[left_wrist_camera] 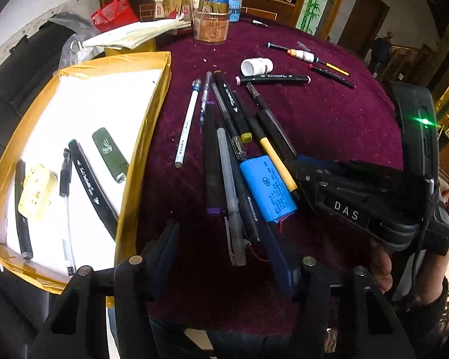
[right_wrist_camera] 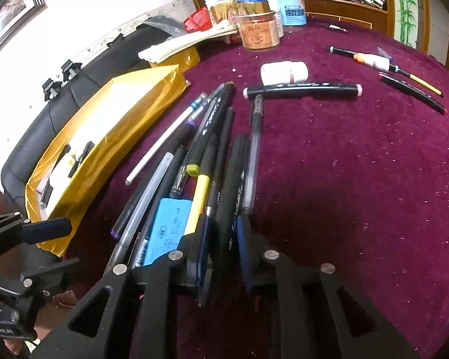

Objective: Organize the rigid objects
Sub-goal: 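Grasp a black marker with the right tool, then grasp a clear pen with the left tool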

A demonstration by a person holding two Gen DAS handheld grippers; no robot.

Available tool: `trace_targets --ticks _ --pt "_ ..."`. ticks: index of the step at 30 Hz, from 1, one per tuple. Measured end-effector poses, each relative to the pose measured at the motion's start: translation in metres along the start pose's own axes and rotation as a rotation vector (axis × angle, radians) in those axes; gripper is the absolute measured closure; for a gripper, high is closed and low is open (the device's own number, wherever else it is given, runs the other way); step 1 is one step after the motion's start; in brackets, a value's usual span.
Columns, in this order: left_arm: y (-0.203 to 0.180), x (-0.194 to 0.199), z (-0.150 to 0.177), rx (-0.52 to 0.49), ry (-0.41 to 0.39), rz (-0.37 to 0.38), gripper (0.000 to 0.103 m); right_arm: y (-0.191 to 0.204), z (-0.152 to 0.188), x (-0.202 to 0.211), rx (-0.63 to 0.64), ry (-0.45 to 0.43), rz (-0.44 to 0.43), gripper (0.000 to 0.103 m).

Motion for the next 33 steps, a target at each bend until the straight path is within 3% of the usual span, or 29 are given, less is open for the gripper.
trace_targets --ticks 4,10,13,19,23,28,33 --pt "-0.004 -0.006 0.006 -0.021 0.025 -0.01 0.06 -0.001 0.005 0.015 -0.001 -0.026 0.014 0.086" --pt "-0.016 -0.022 0.008 -0.063 0.055 -0.003 0.066 -0.013 0.018 0.039 -0.014 -0.071 0.057 0.087" --pt "-0.015 -0.037 0.008 -0.084 0.089 -0.036 0.088 -0.018 0.024 0.039 -0.026 -0.073 0.066 0.087" --pt "-0.006 -0.032 0.008 -0.032 0.069 0.001 0.09 -0.019 0.024 0.039 -0.033 -0.089 0.055 0.087" --pt "-0.005 -0.044 0.01 -0.027 0.114 -0.006 0.089 -0.017 0.025 0.039 -0.026 -0.092 0.055 0.087" --pt "-0.008 -0.046 0.004 -0.037 0.071 -0.012 0.091 -0.017 0.025 0.041 -0.035 -0.105 0.058 0.087" --pt "0.0 -0.017 -0.009 0.033 -0.03 0.045 0.091 -0.014 0.02 0.057 -0.067 -0.173 0.039 0.087"
Point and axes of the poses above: each gripper's, at about its wrist camera, not at the fingertips, and x roughly against the way its jaws point, y to its left, z to its underside, the point moved 5 cm from there along -x, roughly the way its jaws point, and after that the axes turned 15 degrees about -y, right-handed, at the moved point
